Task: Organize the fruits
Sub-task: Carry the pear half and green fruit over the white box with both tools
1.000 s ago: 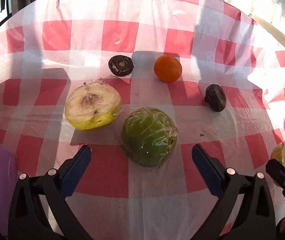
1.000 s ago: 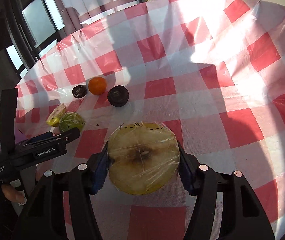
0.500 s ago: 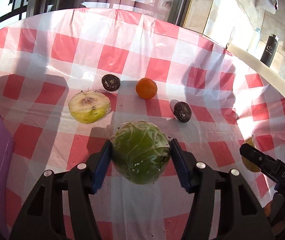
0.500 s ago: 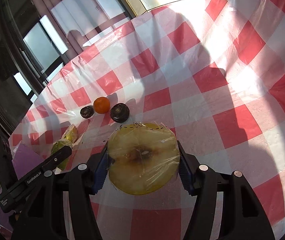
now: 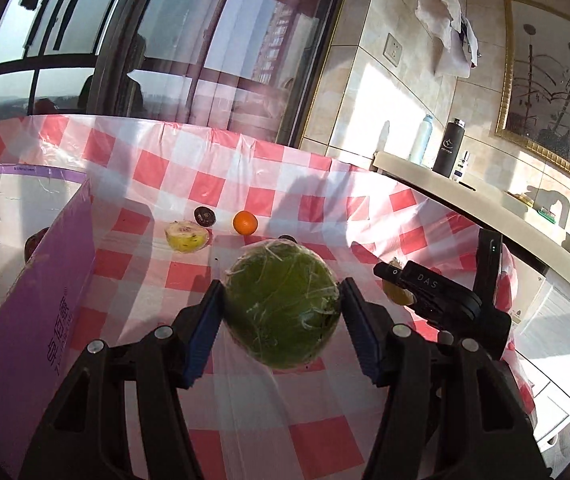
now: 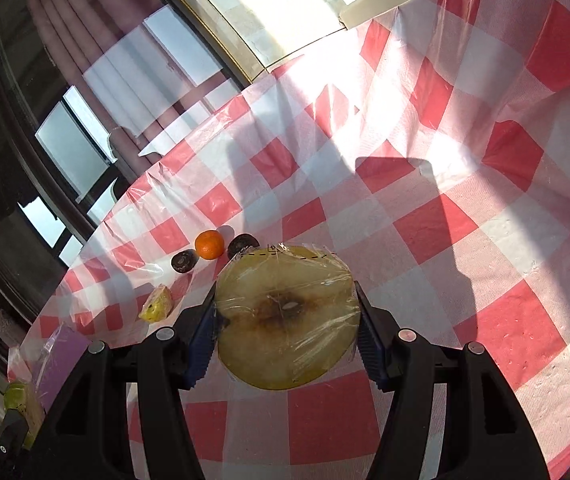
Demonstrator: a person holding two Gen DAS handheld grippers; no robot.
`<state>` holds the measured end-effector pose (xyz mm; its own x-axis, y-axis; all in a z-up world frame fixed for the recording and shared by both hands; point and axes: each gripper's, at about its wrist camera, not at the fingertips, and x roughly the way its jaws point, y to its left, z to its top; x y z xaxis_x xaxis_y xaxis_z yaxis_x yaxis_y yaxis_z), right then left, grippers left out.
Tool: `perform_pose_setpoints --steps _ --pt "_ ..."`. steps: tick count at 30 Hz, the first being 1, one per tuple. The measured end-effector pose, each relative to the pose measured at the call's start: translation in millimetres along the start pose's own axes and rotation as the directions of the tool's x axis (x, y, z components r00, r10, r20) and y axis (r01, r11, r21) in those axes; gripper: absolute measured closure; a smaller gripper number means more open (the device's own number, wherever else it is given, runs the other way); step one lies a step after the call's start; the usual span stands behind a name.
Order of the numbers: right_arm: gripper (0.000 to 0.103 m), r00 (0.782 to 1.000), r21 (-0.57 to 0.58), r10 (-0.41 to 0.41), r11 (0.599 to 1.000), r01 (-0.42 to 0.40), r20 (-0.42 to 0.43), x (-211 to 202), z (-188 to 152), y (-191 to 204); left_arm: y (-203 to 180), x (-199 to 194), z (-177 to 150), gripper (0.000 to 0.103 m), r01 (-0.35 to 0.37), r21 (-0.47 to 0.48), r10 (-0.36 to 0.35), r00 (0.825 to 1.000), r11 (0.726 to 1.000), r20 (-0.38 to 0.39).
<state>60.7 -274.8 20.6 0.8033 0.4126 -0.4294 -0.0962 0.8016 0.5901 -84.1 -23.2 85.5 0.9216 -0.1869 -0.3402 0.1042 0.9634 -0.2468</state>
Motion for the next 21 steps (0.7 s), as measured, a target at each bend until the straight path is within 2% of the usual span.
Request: perform_pose_setpoints --steps 3,6,9,12,15,19,20,21 --pt "0.043 0.994 0.032 0.109 0.993 -0.109 0.023 -25.6 -33.1 31.3 12.3 -46.6 3.4 0.044 -0.015 0.015 0.014 0.997 1.0 0.07" --pt "0.043 0.973 0.014 0.231 0.973 -0.231 0.004 -39.3 -59.1 74.9 36.2 -91.6 15.0 0.044 -0.054 -0.009 0.055 0.989 0.999 0.138" --pt "0.043 0.953 -0.093 0.298 0.949 -0.303 -0.062 -42.4 -69.2 138.2 66.2 -127.6 28.6 0.044 -0.111 -0.053 0.119 0.975 0.992 0.186" --pt "0.043 0.926 -0.219 0.358 0.9 -0.377 -0.121 -51.1 -77.8 200.9 96.6 -149.6 42.0 0.044 -0.192 -0.071 0.203 0.961 0.979 0.189" --pt "0.043 0.914 -0.361 0.349 0.841 -0.403 -0.206 -52.9 -92.1 257.6 129.0 -153.0 53.3 0.044 -0.285 -0.06 0.291 0.948 0.957 0.129" --pt "0.043 0.915 -0.543 0.214 0.75 -0.378 -0.342 -32.0 -123.2 315.4 176.8 -140.6 62.4 0.044 -0.394 -0.026 0.395 0.919 0.919 0.004" --pt "0.043 0.913 -0.583 0.168 0.723 -0.371 -0.372 -25.1 -131.8 326.4 189.3 -134.3 64.9 0.052 -0.414 -0.011 0.414 0.91 0.91 -0.037" --pt "0.043 0.909 -0.629 0.116 0.687 -0.365 -0.401 -18.2 -141.7 336.9 200.1 -128.7 68.2 0.067 -0.427 0.01 0.427 0.901 0.904 -0.074"
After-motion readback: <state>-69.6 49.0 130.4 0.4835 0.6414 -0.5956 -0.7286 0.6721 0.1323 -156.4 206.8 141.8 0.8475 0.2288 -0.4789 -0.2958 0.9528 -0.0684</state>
